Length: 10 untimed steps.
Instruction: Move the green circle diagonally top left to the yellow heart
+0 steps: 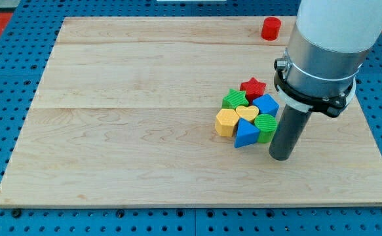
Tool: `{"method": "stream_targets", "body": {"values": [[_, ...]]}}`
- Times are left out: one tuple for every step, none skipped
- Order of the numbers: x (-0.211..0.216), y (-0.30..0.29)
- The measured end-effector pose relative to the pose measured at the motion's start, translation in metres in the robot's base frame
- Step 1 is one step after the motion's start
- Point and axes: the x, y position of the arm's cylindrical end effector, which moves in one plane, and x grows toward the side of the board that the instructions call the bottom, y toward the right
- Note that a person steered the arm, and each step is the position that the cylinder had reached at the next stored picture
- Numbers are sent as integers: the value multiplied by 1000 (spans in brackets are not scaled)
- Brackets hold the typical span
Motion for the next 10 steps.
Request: {"method": "stream_targets", "body": {"values": [[-7,-1],[-27,2],[-40,-18],[-47,-20],[-72,-38],[-100,-60],[-129,-81],[-156,-93],[-193,-121],[-205,-163]]}}
